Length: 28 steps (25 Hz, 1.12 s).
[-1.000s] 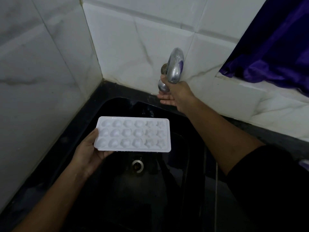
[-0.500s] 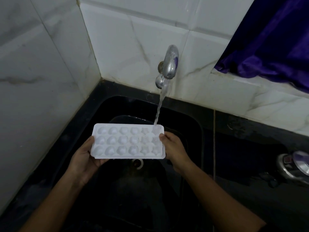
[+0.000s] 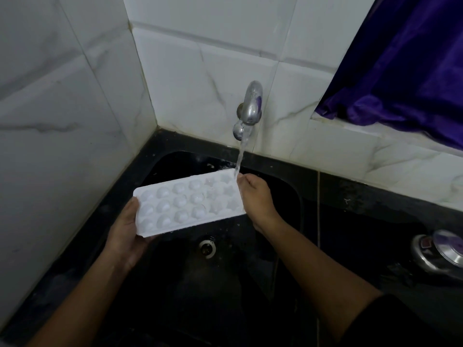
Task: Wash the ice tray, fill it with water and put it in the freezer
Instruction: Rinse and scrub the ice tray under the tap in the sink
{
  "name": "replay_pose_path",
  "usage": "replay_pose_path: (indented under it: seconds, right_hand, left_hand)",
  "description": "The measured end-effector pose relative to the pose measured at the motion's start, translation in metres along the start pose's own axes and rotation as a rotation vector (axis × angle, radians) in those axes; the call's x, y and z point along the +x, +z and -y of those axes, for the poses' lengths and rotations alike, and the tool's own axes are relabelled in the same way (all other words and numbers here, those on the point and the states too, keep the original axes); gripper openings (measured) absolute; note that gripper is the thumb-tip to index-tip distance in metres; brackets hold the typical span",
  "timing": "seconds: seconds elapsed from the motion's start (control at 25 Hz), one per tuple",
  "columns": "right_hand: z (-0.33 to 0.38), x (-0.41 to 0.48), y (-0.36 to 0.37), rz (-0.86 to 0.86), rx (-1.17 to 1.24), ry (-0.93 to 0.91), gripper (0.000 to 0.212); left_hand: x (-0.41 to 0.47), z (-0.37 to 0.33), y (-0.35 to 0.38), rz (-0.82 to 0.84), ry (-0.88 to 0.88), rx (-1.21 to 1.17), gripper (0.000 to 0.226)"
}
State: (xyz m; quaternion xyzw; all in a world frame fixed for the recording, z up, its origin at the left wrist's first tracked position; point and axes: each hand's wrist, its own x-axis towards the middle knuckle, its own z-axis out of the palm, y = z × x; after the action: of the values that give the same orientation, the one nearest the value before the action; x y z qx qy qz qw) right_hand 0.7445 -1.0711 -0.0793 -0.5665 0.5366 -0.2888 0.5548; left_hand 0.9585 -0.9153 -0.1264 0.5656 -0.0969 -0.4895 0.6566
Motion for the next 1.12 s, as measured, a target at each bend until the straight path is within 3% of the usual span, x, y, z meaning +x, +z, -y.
replay_pose_path:
  seconds: [0.08, 0.24, 0.36, 0.48, 0.56, 0.68, 0.8, 0.92, 1.04, 1.12]
  right_hand:
    - [0.006, 0.005, 0.003, 0.005, 0.008, -0.024, 0.036]
    - [-0.005, 0.001, 0.005, 0.191, 0.089, 0.007, 0.023]
    - [-0.006, 0.004, 0.005, 0.075, 0.004, -0.034, 0.018]
    - [0.005, 0.012, 0.002, -0.084, -0.079, -0.055, 0.033]
    - [0.006, 0.015, -0.001, -0.060, -0.153, -0.082, 0.033]
    - [-0.009, 0.007, -0.006, 0.108, -0.171, -0.067, 0.023]
    - [-0.017, 0.000, -0.013, -0.008, -0.213, -0.116, 0.018]
    - [-0.005, 0.013, -0.019, -0.144, -0.322, -0.096, 0.035]
    - [0.015, 0.028, -0.027, -0.097, -0.362, 0.079, 0.055]
    - [0.022, 0.026, -0.029, -0.082, -0.552, 0.062, 0.054]
  left_hand:
    - [0.001, -0.002, 0.002, -0.026, 0.038, -0.006, 0.055]
    - [0.009, -0.008, -0.009, -0.111, 0.043, -0.031, 0.055]
    - [0.009, -0.003, -0.004, -0.051, 0.025, -0.031, 0.058]
    - [0.003, 0.005, 0.008, -0.010, 0.027, -0.059, 0.058]
    - [0.005, 0.010, 0.008, 0.003, 0.036, -0.073, 0.066]
    - [0.009, 0.007, 0.005, 0.059, 0.032, -0.081, 0.076]
    - [0.009, 0.005, 0.016, 0.054, -0.078, -0.129, 0.064]
    - [0.012, 0.011, 0.032, 0.068, -0.173, -0.182, 0.072]
    - [0.021, 0.012, 0.040, 0.034, -0.229, -0.216, 0.065]
    - [0.031, 0.008, 0.043, 0.042, -0.241, -0.220, 0.059]
